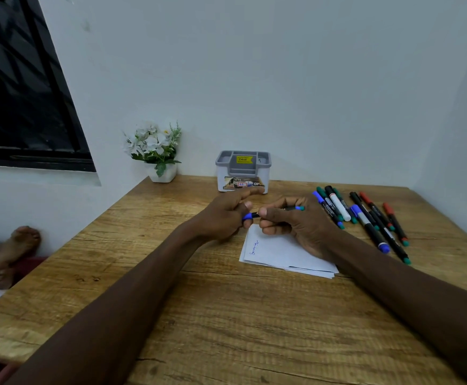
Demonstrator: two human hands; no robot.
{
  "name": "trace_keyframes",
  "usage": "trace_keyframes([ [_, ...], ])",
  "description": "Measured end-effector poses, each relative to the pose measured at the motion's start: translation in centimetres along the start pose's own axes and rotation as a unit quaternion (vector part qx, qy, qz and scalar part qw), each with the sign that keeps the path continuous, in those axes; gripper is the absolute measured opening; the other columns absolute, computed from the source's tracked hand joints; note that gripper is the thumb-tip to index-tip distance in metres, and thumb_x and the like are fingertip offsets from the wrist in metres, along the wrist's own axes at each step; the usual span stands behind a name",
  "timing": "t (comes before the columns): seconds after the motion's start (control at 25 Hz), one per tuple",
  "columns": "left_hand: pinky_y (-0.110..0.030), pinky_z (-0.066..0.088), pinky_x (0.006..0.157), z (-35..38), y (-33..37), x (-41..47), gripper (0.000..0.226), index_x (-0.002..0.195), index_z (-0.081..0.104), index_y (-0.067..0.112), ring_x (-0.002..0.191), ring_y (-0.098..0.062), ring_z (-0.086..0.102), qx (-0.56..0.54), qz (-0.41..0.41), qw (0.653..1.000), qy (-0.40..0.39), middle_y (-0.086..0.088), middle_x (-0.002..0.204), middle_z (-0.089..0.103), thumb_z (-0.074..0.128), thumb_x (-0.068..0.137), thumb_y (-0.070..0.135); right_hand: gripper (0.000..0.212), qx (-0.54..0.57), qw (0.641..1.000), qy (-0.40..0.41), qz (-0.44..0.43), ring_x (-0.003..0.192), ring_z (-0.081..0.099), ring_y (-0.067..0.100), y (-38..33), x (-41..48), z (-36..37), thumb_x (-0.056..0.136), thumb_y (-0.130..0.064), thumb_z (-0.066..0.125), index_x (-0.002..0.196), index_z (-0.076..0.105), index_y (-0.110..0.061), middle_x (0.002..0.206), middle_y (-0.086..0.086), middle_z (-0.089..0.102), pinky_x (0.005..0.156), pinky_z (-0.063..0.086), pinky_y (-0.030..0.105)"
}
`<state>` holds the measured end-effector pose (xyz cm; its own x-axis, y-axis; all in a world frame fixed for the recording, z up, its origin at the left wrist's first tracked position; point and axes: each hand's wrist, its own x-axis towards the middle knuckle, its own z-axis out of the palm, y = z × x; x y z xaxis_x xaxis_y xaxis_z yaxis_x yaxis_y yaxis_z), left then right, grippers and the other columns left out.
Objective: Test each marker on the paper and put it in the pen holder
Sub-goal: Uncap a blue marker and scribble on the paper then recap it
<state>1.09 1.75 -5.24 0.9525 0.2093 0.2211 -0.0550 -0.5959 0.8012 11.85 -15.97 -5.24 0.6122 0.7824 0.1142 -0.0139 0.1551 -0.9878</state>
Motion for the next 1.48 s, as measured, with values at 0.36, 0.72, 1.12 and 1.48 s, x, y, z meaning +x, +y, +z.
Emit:
trace_keyframes([
  [0.36,-0.03,0.051,0.064,-1.3,0.6,0.3,0.022,0.118,0.074,0.018,0.064,-0.012,0.064,-0.032,0.01,0.994,0.104,-0.001,0.075,0.072,0.062,0.101,0.022,0.053,-0.014,0.998,-0.053,0.017,0.086,0.076,0.028,-1.1,0.4,-0.2,0.085,-0.043,0.069,0.116,0.075,0.0,0.102,0.024,0.077,0.072,0.065,0.038],
  [0.72,-0.036,0.063,0.075,-1.8,1.5,0.2,0.037,0.111,0.072,0.004,0.08,-0.027,0.076,-0.22,0.011,0.954,0.203,-0.016,0.089,0.078,0.086,0.08,0.016,0.04,-0.165,0.981,-0.1,0.039,0.088,0.073,0.017,-1.7,1.6,-0.3,0.083,-0.032,0.079,0.115,0.078,-0.009,0.105,0.014,0.079,0.071,0.061,0.035],
  [1.12,-0.023,0.055,0.06,-0.8,-0.1,0.6,0.005,0.092,0.079,0.019,0.063,-0.006,0.068,-0.015,-0.048,0.971,0.236,-0.001,0.072,0.076,0.078,0.088,0.021,0.04,-0.067,0.997,0.034,0.019,0.081,0.074,0.029,-2.1,5.2,-0.7,0.088,-0.003,0.077,0.126,0.068,-0.01,0.105,0.022,0.077,0.071,0.063,0.04],
  [1.48,-0.012,0.049,0.071,-0.1,-0.2,0.5,0.015,0.096,0.082,0.027,0.087,-0.001,0.064,0.153,-0.011,0.988,0.019,0.019,0.094,0.075,0.083,0.082,0.031,0.075,-0.112,0.953,0.198,-0.199,0.084,0.079,0.026,-4.7,10.5,-1.7,0.089,0.005,0.073,0.148,0.039,-0.027,0.104,0.018,0.073,0.072,0.066,0.041],
])
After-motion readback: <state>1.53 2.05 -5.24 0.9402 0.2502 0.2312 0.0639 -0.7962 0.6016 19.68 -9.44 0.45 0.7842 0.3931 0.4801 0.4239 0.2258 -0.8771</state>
